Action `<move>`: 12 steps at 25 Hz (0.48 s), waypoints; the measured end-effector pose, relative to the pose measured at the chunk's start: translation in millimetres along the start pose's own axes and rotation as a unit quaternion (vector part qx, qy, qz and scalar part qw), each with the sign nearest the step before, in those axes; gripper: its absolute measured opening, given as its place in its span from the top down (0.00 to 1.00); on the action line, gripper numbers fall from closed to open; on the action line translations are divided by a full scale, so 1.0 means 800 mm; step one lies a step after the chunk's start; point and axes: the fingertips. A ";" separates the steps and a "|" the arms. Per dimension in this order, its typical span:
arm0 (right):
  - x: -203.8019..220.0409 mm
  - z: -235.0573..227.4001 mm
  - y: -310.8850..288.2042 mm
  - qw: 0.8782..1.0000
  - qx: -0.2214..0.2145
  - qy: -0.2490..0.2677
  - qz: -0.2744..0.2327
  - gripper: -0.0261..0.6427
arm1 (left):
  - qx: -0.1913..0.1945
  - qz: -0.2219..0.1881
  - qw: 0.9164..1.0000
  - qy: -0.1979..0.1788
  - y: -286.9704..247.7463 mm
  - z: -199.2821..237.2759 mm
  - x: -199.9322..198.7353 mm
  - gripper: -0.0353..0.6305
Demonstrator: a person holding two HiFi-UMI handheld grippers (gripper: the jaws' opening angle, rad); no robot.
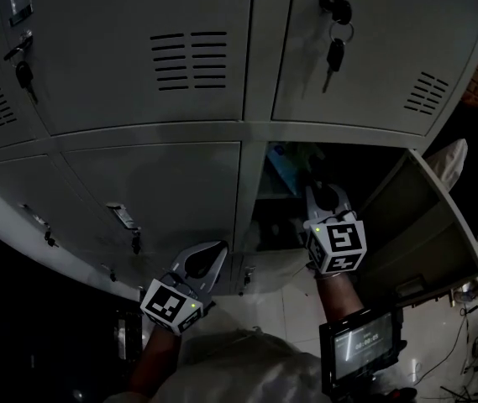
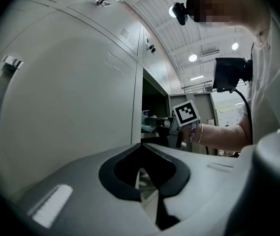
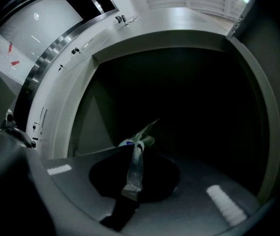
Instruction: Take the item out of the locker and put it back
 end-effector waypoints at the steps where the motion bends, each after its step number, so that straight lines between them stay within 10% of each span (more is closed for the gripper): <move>1: -0.003 -0.001 0.004 1.000 0.002 -0.002 -0.003 0.96 | 0.000 -0.002 1.000 0.001 0.002 -0.001 -0.001 0.94; 12: -0.035 0.032 0.107 0.999 0.017 0.003 -0.041 0.96 | 0.035 0.002 0.999 0.029 0.039 -0.042 0.019 0.94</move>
Point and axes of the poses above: the fingertips, and each gripper's own axes: y backward along the fingers, z to its left, x out of its underside, and after that the axes turned 12 degrees about x, right-handed
